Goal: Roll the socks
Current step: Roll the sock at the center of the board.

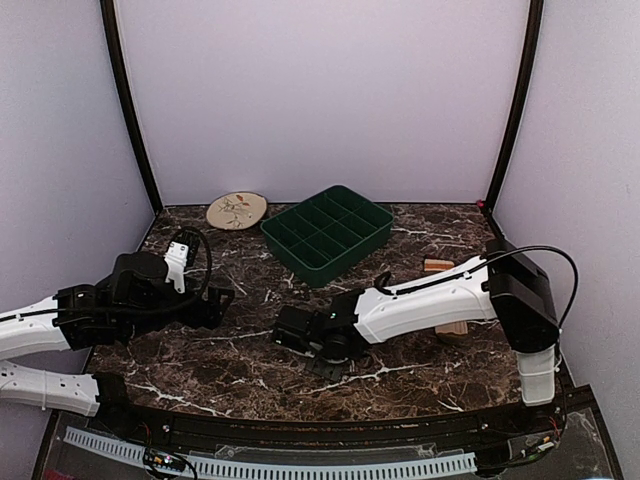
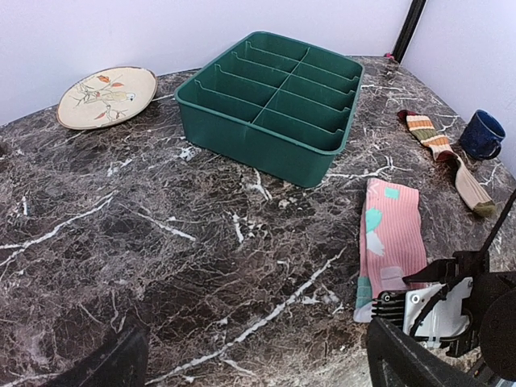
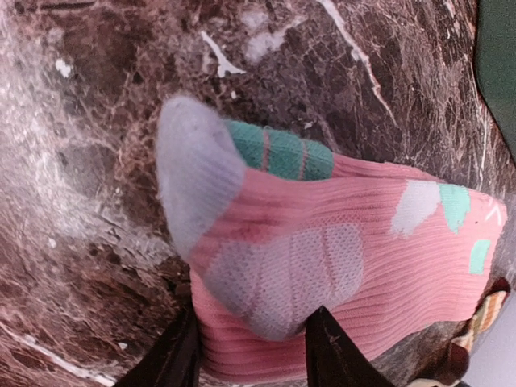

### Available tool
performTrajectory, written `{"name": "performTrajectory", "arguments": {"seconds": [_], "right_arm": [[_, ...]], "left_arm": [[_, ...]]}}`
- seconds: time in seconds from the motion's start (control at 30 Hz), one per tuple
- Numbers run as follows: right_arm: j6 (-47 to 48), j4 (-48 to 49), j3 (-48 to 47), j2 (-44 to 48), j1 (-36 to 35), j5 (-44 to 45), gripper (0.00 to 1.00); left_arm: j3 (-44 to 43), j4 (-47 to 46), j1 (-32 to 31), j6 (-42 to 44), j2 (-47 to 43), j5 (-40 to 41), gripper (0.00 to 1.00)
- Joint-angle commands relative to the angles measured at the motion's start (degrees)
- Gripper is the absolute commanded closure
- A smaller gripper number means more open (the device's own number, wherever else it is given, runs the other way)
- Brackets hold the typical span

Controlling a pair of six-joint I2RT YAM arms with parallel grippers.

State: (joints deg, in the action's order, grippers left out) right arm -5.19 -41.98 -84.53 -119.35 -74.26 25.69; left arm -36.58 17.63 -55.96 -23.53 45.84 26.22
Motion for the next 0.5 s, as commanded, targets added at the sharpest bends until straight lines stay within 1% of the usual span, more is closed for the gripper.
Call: {"name": "performTrajectory", "arguments": {"seconds": [0.0, 0.07, 0.17, 0.27, 0.33, 0.43, 0.47], "right_arm": [[-0.22, -1.25, 2.4, -0.63, 1.32, -5.08, 0.6], [-0.21, -0.91, 2.56, -0.47, 1.71, -6.61, 0.62], [-0.33, -0.08, 3.23, 0.45, 2.91, -10.38, 0.69], [-1.28, 0.66, 3.9, 1.7, 4.73, -15.22, 0.78], [-1.86, 0.56, 3.95, 2.21, 5.64, -16.97, 0.84], [-2.27, 0.09, 3.98, 2.64, 7.0, -20.32, 0.98], [-2.44, -0.13, 3.94, 2.9, 7.13, -20.79, 1.0]], "left_arm": [[1.05, -1.26, 0.49, 0.84, 0.33, 0.84, 0.04], [1.15, -1.6, 0.51, 1.09, 0.62, 0.53, 0.04], [1.3, -1.77, 0.51, 1.23, 0.98, 0.15, 0.04], [1.51, -2.11, 0.52, 1.53, 1.0, -0.02, 0.04], [1.61, -2.32, 0.51, 1.83, 1.0, -0.11, 0.03], [1.77, -2.57, 0.56, 1.98, 1.0, -0.19, 0.03], [1.84, -2.65, 0.56, 1.95, 1.0, -0.48, 0.03]]}}
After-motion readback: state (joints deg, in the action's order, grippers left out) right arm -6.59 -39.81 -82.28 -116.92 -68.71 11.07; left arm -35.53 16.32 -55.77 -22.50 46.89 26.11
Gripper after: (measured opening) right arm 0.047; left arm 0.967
